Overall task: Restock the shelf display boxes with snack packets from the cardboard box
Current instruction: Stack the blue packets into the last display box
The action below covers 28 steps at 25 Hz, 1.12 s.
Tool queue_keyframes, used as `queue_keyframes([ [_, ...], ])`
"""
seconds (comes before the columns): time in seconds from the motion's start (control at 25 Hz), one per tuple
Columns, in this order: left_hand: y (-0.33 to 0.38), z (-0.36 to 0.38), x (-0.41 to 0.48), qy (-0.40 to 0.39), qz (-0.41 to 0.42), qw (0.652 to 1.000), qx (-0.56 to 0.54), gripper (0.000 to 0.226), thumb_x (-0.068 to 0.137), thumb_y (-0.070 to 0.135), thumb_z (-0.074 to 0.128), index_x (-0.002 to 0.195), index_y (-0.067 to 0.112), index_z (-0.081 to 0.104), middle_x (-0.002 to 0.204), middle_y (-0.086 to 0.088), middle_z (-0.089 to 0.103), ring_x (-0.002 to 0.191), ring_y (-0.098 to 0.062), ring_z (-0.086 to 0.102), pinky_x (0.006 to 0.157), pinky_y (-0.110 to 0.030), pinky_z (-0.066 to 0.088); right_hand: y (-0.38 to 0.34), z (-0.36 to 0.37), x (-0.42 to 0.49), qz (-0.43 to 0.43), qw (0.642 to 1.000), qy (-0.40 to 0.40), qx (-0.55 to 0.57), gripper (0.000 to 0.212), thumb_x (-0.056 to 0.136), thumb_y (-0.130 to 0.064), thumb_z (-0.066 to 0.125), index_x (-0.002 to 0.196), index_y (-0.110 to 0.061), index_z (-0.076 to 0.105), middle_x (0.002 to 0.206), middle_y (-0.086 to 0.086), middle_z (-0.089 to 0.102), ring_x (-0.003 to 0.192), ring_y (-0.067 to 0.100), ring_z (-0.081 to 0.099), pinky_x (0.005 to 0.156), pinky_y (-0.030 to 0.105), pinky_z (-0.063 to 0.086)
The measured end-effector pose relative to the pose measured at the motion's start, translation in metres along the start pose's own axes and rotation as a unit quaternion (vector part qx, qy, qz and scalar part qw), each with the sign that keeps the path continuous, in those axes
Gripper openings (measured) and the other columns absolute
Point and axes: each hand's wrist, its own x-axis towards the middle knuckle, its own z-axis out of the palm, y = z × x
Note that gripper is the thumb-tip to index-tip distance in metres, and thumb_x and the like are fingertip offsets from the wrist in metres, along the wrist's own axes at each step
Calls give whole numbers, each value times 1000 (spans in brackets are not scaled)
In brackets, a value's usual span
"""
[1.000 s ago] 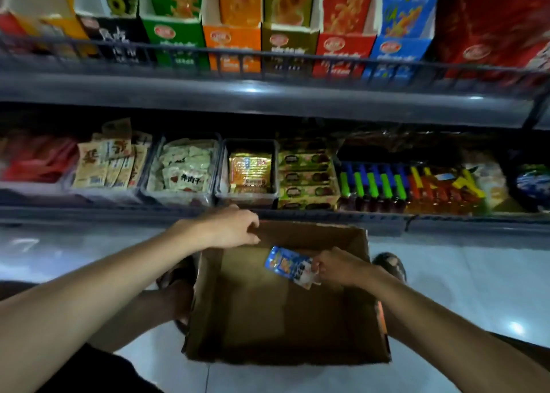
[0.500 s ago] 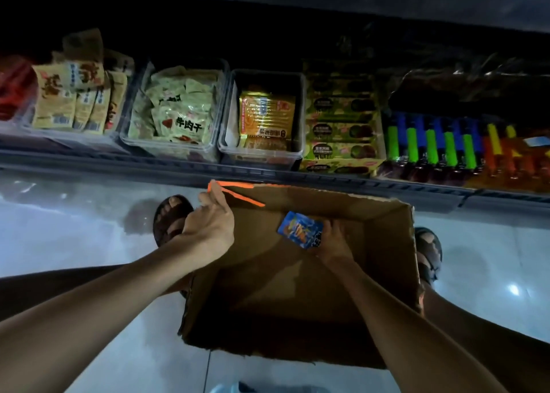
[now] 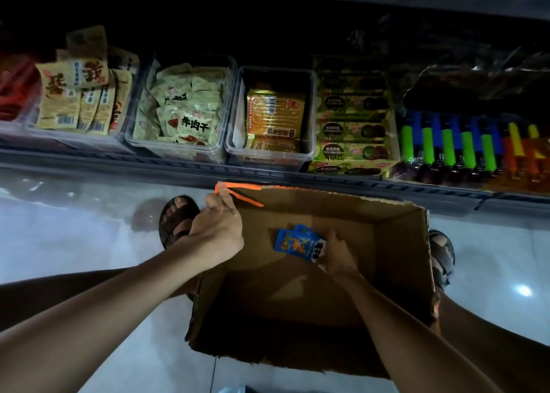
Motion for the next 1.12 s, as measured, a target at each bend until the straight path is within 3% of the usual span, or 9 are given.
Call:
queue_keyframes([
  [0.2, -4, 7, 2, 5, 2, 999, -33, 72, 95, 28, 54, 148, -1, 15, 148, -23, 28, 129, -33, 44, 96, -38, 40, -14, -40, -29, -56, 994, -63, -64, 29, 83, -33, 75, 105, -15, 70, 105, 6, 73, 93, 18, 69, 66, 23, 42],
  [0.32, -6, 5, 0, 1, 3, 999, -54, 86, 93, 36, 56, 151, 1, 4, 153, -27, 20, 135, -37, 36, 102, -44, 37, -16, -103, -52, -100, 982, -150, 61, 27, 84, -22, 76, 109, -16, 71, 108, 6, 74, 91, 14, 70, 73, 26, 53],
  [0.4, -1, -6, -5, 38, 33, 994, -100, 92, 93, 43, 56, 153, 6, -4, 157, -26, 6, 142, -38, 24, 109, -46, 31, -18, -161, -79, -131, 969, -162, 136, 27, 83, -14, 77, 109, -10, 71, 107, 10, 74, 95, 21, 71, 84, 40, 58],
  [0.44, 5, -16, -10, 76, 65, 982, -162, 87, 93, 43, 56, 153, 10, 3, 157, -22, 14, 140, -36, 28, 110, -46, 31, -20, -190, -97, -152, 964, -159, 152, 27, 83, -13, 77, 109, -9, 70, 105, 10, 74, 96, 22, 71, 86, 45, 57],
  [0.56, 24, -69, -38, 71, 176, 874, -448, 40, 98, 36, 52, 132, 17, 45, 127, -11, 59, 111, -23, 61, 96, -43, 49, -28, -270, -150, -188, 955, -152, 174, 30, 85, -15, 76, 114, -19, 69, 100, -1, 76, 93, 15, 72, 81, 37, 60],
  [0.68, 36, -126, -83, -36, 263, 762, -591, 17, 95, 22, 58, 111, 17, 58, 77, 4, 70, 63, -4, 65, 59, -25, 57, -36, -329, -199, -208, 947, -137, 205, 27, 85, -9, 74, 111, -10, 68, 100, 8, 76, 91, 22, 73, 82, 40, 60],
  [0.76, 38, -151, -102, -84, 311, 745, -585, 23, 91, 13, 62, 115, 14, 59, 72, 5, 69, 60, -5, 65, 58, -28, 60, -40, -354, -227, -235, 930, -144, 245, 25, 84, -4, 72, 108, -3, 67, 102, 16, 74, 87, 23, 72, 78, 37, 60],
  [0.92, 41, -177, -116, -130, 322, 700, -624, 29, 91, -2, 55, 118, 8, 62, 95, -10, 71, 69, -17, 71, 56, -30, 61, -39, -370, -250, -246, 923, -97, 278, 32, 79, -2, 75, 109, -8, 65, 97, 12, 75, 85, 22, 73, 69, 31, 60],
  [1.12, 57, -186, -111, -110, 271, 662, -690, 15, 89, -3, 57, 102, 1, 65, 81, -8, 74, 67, -15, 72, 51, -28, 59, -31, -369, -233, -181, 844, 127, 488, 64, 59, -12, 83, 119, -8, 62, 78, 7, 75, 74, 21, 74, 67, 33, 60],
])
